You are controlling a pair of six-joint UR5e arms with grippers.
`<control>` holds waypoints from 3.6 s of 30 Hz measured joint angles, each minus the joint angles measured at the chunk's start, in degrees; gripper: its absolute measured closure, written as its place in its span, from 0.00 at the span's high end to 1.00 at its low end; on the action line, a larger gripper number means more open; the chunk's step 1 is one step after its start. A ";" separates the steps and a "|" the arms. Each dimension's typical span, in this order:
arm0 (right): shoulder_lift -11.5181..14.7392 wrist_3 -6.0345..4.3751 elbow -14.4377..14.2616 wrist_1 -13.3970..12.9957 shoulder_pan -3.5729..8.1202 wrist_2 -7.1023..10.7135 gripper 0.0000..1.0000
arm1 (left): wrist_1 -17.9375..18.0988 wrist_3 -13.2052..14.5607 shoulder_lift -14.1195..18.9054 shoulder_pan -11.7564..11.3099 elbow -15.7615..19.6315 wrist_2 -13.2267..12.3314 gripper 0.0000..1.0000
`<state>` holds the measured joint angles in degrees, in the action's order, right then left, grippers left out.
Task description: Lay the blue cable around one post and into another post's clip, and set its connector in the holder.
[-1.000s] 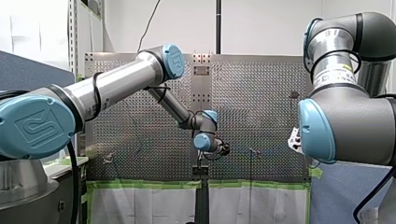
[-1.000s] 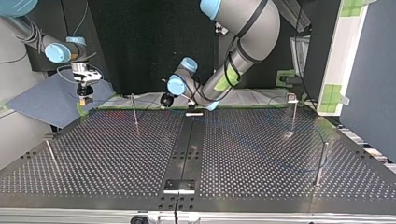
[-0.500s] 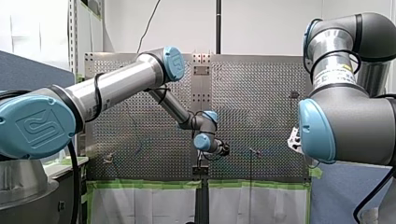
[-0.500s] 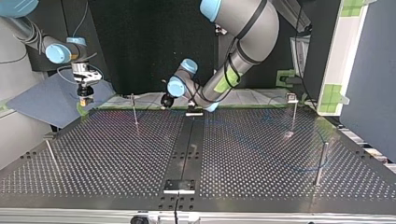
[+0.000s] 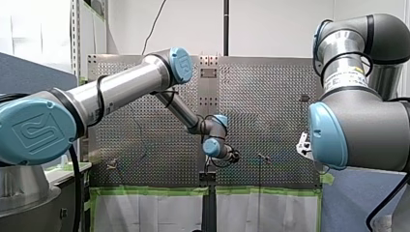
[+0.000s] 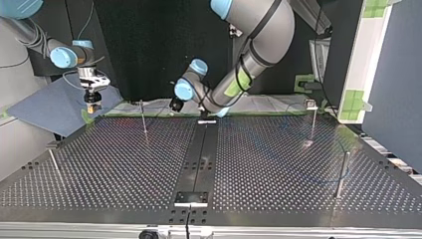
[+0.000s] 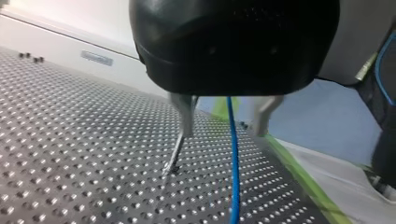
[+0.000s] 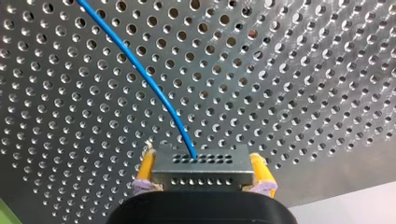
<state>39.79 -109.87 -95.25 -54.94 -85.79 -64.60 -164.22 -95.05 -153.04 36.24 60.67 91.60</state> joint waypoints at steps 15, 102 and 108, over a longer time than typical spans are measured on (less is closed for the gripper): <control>-0.19 -0.09 -0.01 0.23 -0.25 0.00 0.02 | 0.48 6.07 3.18 4.88 4.51 -4.94 1.00; -0.95 -0.45 0.01 0.88 -1.37 -0.34 0.02 | -3.11 -0.09 3.52 8.78 4.78 8.75 1.00; -0.95 -0.48 0.01 0.84 -1.43 -0.34 0.02 | -3.19 0.57 4.26 9.08 5.06 9.91 1.00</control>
<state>38.84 -110.35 -95.24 -54.10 -87.22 -64.94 -167.41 -94.48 -148.78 45.32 65.72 101.51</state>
